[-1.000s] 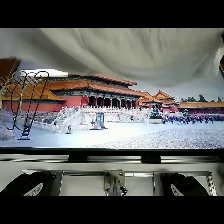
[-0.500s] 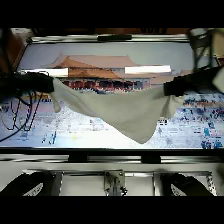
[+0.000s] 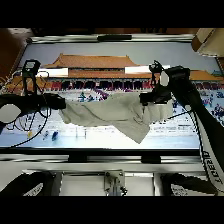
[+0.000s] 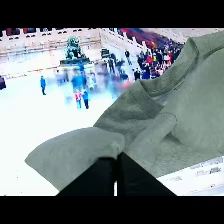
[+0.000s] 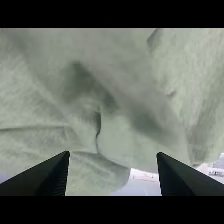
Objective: Fold the shirts.
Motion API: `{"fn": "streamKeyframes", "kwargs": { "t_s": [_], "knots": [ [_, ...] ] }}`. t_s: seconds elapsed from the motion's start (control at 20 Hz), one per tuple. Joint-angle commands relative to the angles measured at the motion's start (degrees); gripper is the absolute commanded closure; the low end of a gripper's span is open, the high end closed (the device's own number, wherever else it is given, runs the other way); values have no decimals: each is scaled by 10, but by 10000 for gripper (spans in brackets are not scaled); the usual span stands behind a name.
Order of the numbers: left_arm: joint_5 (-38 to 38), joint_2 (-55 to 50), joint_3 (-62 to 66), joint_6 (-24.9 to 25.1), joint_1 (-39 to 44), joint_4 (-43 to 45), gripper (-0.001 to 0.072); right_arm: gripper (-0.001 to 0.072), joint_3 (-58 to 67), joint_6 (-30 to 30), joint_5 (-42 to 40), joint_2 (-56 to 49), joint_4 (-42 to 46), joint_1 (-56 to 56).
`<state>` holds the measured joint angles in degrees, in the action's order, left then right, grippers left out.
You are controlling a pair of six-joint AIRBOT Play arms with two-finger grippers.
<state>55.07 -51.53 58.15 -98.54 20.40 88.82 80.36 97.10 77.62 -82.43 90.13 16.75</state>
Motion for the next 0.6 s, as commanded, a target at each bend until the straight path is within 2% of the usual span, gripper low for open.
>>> {"fn": "streamKeyframes", "kwargs": {
  "t_s": [0.0,0.1,0.2,0.4,0.55],
  "knots": [
    [0,1,-5,5,0,-3,672,66,23,-59,85,19,-37,0],
    [1,1,-5,5,0,-3,672,66,8,-65,134,52,-43,-19],
    [1,2,-5,5,0,-3,672,67,-64,-69,148,97,-106,-61],
    [0,2,-5,5,0,-3,672,66,-326,-45,26,182,-238,-151],
    [0,2,-5,5,0,-3,672,66,-451,-28,-84,191,-331,-165]
  ]
}}
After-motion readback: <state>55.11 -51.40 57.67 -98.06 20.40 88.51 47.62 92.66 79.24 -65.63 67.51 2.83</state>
